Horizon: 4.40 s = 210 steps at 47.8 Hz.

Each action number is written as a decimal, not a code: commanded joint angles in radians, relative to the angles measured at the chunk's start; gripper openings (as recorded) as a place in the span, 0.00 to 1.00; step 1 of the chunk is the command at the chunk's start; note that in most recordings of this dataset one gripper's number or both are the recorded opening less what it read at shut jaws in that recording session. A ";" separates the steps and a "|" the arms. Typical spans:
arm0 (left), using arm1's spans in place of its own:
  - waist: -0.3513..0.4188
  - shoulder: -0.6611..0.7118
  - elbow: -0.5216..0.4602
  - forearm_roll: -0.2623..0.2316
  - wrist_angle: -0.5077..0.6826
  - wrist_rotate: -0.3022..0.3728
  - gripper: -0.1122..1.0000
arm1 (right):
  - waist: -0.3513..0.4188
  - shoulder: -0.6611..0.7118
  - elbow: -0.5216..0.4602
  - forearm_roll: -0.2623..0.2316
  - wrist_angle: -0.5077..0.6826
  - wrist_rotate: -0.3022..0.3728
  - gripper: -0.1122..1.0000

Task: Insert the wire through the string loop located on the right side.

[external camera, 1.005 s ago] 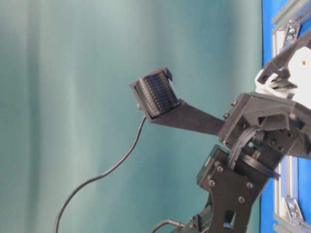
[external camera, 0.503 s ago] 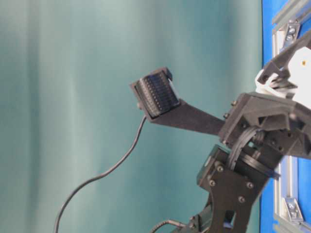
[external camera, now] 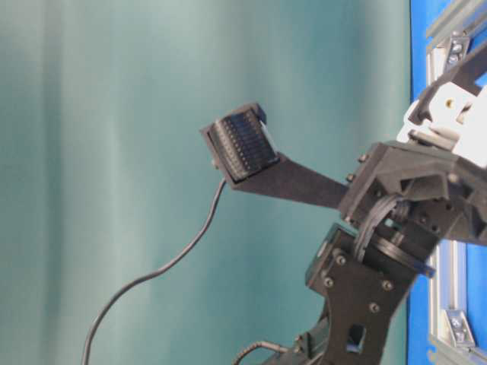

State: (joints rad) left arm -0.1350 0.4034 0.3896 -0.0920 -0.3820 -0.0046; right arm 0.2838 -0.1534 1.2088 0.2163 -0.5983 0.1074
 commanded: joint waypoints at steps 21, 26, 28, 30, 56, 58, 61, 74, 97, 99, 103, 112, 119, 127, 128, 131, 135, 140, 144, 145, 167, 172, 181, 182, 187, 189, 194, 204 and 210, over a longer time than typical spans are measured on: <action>0.012 -0.017 -0.015 0.003 -0.003 -0.005 0.17 | 0.000 -0.017 -0.015 -0.021 -0.003 0.000 0.08; 0.012 -0.017 -0.015 0.003 -0.003 -0.006 0.17 | 0.000 -0.028 -0.011 -0.017 0.005 0.002 0.16; 0.012 -0.017 -0.012 0.003 -0.003 -0.006 0.17 | 0.000 -0.031 -0.009 -0.015 0.014 0.002 0.22; 0.011 -0.017 -0.012 0.003 -0.003 -0.005 0.17 | -0.002 -0.032 -0.011 -0.011 0.025 0.003 0.30; 0.003 -0.034 0.014 0.003 -0.003 -0.006 0.17 | -0.002 -0.072 -0.005 -0.005 0.083 0.003 0.94; 0.000 -0.044 0.031 0.003 -0.005 -0.002 0.17 | -0.002 -0.072 -0.005 -0.005 0.083 0.003 0.94; -0.006 -0.067 0.064 0.003 -0.008 -0.002 0.17 | 0.000 -0.072 -0.009 -0.005 0.083 0.002 0.94; -0.029 -0.239 0.293 0.003 -0.071 -0.009 0.17 | 0.000 -0.072 -0.011 -0.009 0.086 0.000 0.94; -0.052 -0.483 0.704 0.003 -0.186 -0.094 0.17 | 0.000 -0.072 -0.015 -0.014 0.101 0.000 0.94; -0.060 -0.497 0.727 0.003 -0.189 -0.097 0.17 | 0.000 -0.072 -0.015 -0.014 0.101 0.000 0.94; -0.077 -0.523 0.767 0.003 -0.189 -0.097 0.17 | 0.000 -0.072 -0.017 -0.012 0.101 0.000 0.94; -0.094 -0.554 0.827 0.003 -0.192 -0.097 0.17 | 0.000 -0.072 -0.020 -0.012 0.101 0.000 0.93; -0.092 -0.578 0.867 0.002 -0.202 -0.095 0.17 | 0.000 -0.072 -0.020 -0.014 0.101 0.000 0.93; -0.091 -0.584 0.877 0.003 -0.210 -0.084 0.17 | 0.000 -0.072 -0.020 -0.014 0.097 0.000 0.93; -0.091 -0.584 0.877 0.003 -0.210 -0.083 0.17 | 0.000 -0.072 -0.020 -0.014 0.097 0.000 0.93; -0.091 -0.583 0.873 0.003 -0.209 -0.081 0.17 | -0.002 -0.072 -0.020 -0.012 0.098 0.000 0.93; -0.091 -0.581 0.870 0.003 -0.210 -0.081 0.17 | 0.000 -0.072 -0.021 -0.012 0.101 0.000 0.93; -0.091 -0.581 0.870 0.003 -0.210 -0.080 0.17 | 0.000 -0.072 -0.020 -0.012 0.101 0.000 0.93; -0.092 -0.584 0.871 0.003 -0.210 -0.081 0.18 | -0.002 -0.072 -0.020 -0.014 0.101 0.000 0.93; -0.091 -0.584 0.871 0.003 -0.210 -0.083 0.18 | 0.000 -0.072 -0.020 -0.014 0.101 0.000 0.93; -0.091 -0.588 0.867 0.003 -0.187 -0.095 0.89 | 0.000 -0.072 -0.020 -0.014 0.101 0.000 0.93; -0.091 -0.589 0.856 0.003 -0.187 -0.095 0.89 | -0.002 -0.081 -0.021 -0.014 0.101 0.000 0.93; -0.091 -0.630 0.808 0.003 -0.149 -0.086 0.89 | -0.011 -0.161 -0.021 -0.014 0.150 0.000 0.93; -0.091 -0.638 0.802 0.003 -0.137 -0.084 0.89 | -0.012 -0.173 -0.021 -0.014 0.161 0.000 0.93; -0.089 -0.676 0.770 0.003 -0.060 -0.081 0.89 | -0.029 -0.239 -0.025 -0.012 0.212 -0.002 0.93; -0.087 -0.690 0.759 0.003 -0.026 -0.080 0.89 | -0.037 -0.268 -0.025 -0.012 0.238 -0.005 0.93; -0.081 -0.727 0.739 0.003 0.029 -0.078 0.89 | -0.044 -0.318 -0.029 -0.014 0.284 -0.026 0.93; -0.069 -0.755 0.742 0.003 0.040 -0.078 0.89 | -0.046 -0.348 -0.035 -0.012 0.310 -0.060 0.93; -0.067 -0.750 0.739 0.003 0.040 -0.078 0.89 | -0.046 -0.341 -0.037 -0.014 0.310 -0.061 0.93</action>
State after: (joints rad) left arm -0.2071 -0.3405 1.1443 -0.0905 -0.3390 -0.0859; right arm 0.2408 -0.4939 1.1950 0.2040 -0.2853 0.0491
